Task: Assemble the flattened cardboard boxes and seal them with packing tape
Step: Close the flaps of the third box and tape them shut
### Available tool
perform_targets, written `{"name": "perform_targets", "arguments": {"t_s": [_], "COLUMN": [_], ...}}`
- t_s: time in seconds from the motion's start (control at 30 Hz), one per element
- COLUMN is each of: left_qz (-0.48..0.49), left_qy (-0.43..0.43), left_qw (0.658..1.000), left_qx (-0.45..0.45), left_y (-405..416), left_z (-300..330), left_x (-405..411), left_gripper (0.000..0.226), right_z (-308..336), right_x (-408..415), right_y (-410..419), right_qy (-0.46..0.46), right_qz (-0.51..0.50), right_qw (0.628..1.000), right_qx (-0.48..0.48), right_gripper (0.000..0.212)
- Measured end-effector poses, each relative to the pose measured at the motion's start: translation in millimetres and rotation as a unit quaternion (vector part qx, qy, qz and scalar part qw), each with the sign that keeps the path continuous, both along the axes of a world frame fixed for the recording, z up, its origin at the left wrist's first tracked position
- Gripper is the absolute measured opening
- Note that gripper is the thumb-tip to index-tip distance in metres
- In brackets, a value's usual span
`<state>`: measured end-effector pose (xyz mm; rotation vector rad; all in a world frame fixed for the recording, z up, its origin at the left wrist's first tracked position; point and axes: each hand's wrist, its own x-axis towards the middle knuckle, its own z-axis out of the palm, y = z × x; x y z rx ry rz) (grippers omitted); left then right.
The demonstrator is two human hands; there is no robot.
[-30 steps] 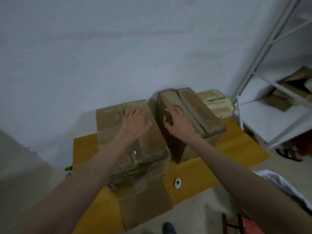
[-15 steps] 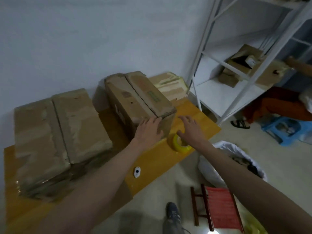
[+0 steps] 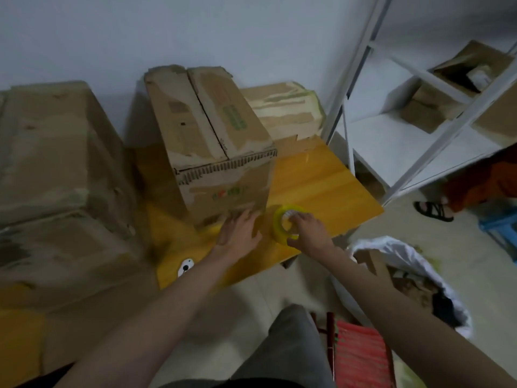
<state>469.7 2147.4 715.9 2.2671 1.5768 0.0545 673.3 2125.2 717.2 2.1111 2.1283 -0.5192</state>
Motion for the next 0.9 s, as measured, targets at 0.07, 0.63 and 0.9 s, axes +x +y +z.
{"name": "perform_targets", "arguments": {"t_s": [0.07,0.63,0.9], "left_qz": [0.01,-0.006,-0.114], "left_qy": [0.009,-0.099,-0.187], "left_qw": [1.0,0.995,0.972], "left_qx": [0.007,0.003,0.092], "left_y": [0,-15,-34], "left_z": [-8,60,172], "left_x": [0,-55,-159], "left_gripper": [0.057,0.049,0.044], "right_z": [-18,46,166], "right_x": [-2,-60,-202], "right_y": [6,-45,-86], "right_qy": [-0.039,0.112,0.247], "right_qz": [0.031,-0.099,-0.149], "right_qw": [0.999,0.989,0.951], "right_qx": [-0.018,0.013,0.112], "right_gripper": [0.057,0.041,0.041]}}
